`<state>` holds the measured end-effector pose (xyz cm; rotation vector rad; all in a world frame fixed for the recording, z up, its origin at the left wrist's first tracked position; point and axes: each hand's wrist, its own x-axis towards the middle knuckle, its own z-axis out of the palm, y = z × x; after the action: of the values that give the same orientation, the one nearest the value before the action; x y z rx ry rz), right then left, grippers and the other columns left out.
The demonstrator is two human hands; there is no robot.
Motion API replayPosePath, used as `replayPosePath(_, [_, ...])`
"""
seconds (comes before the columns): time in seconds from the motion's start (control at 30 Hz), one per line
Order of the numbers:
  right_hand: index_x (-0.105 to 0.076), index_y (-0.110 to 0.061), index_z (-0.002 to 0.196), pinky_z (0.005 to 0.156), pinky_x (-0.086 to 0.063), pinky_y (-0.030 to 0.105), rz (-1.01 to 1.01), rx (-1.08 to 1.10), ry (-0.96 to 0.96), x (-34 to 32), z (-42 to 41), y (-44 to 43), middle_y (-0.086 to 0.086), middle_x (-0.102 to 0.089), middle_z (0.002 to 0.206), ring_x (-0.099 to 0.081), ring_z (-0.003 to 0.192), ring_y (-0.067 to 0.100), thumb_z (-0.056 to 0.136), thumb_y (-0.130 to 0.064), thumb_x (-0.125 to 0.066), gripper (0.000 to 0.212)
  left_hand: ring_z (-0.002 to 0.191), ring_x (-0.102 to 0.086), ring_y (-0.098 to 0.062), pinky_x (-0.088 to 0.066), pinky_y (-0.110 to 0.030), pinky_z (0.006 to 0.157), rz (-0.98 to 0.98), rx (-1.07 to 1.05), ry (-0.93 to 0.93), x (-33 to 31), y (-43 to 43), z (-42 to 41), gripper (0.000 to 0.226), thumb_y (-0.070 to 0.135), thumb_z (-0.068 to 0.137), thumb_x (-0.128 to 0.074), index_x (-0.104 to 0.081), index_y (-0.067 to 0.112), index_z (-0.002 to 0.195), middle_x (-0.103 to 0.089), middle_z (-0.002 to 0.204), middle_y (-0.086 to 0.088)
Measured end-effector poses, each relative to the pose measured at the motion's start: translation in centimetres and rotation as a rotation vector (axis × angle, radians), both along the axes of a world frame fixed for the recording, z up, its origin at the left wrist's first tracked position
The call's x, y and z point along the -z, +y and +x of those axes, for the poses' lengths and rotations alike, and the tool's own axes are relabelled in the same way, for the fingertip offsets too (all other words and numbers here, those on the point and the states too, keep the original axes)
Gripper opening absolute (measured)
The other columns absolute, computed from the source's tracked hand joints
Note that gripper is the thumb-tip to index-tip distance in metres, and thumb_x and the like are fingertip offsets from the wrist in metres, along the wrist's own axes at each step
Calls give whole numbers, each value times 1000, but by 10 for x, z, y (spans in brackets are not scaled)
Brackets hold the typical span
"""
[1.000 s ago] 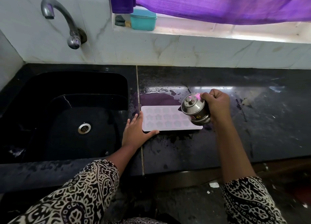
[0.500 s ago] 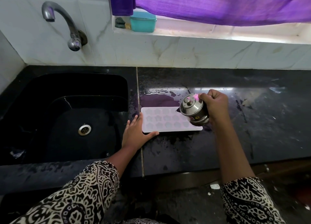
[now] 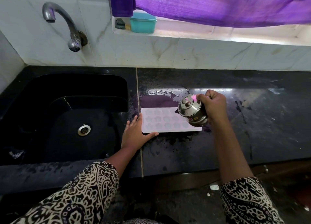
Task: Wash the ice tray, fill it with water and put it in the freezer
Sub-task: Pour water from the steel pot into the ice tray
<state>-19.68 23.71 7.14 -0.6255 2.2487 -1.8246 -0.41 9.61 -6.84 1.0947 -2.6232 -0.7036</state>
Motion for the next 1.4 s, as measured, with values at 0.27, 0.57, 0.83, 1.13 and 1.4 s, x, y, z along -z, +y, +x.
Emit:
replayPosePath(0.27, [-38, -20, 53, 43, -35, 15, -7, -10, -10, -1, 4, -2, -5, -38, 48, -34, 44, 7, 76, -5, -66, 39, 148, -10, -11, -3, -33, 120, 9, 3, 6, -1, 0, 1, 111, 77, 73, -54, -10, 14, 154, -20, 160, -2])
replayPosePath(0.57, [-37, -19, 53, 41, -33, 15, 0, -15, -9, -4, 7, -3, -14, -37, 37, -33, 37, 0, 77, -5, -66, 40, 148, -10, -10, -2, -32, 119, 8, -6, 16, -3, 1, 1, 111, 77, 73, -55, -11, 15, 154, -20, 160, -3])
replayPosePath(0.83, [-38, -20, 53, 47, -35, 20, 6, -9, -17, -5, 8, -4, -13, -38, 40, -34, 41, 2, 76, -6, -67, 40, 148, -9, -10, -1, -32, 119, 10, -3, 5, -5, 2, 2, 110, 76, 74, -55, -10, 14, 154, -19, 160, -3])
replayPosePath(1.13, [-37, -21, 51, 49, -35, 21, 10, -19, -11, -5, 9, -6, -13, -37, 40, -33, 41, 4, 75, -6, -67, 41, 148, -9, -10, -2, -32, 120, 14, -1, 7, -5, 2, 2, 111, 77, 74, -54, -10, 15, 154, -18, 160, -3])
replayPosePath(1.4, [-38, -21, 50, 49, -36, 21, 16, -20, -6, -5, 11, -9, -10, -39, 43, -35, 41, 4, 75, -5, -67, 41, 148, -9, -10, -2, -33, 120, 14, 2, 13, -2, 0, 2, 111, 77, 73, -54, -10, 14, 154, -19, 160, -3])
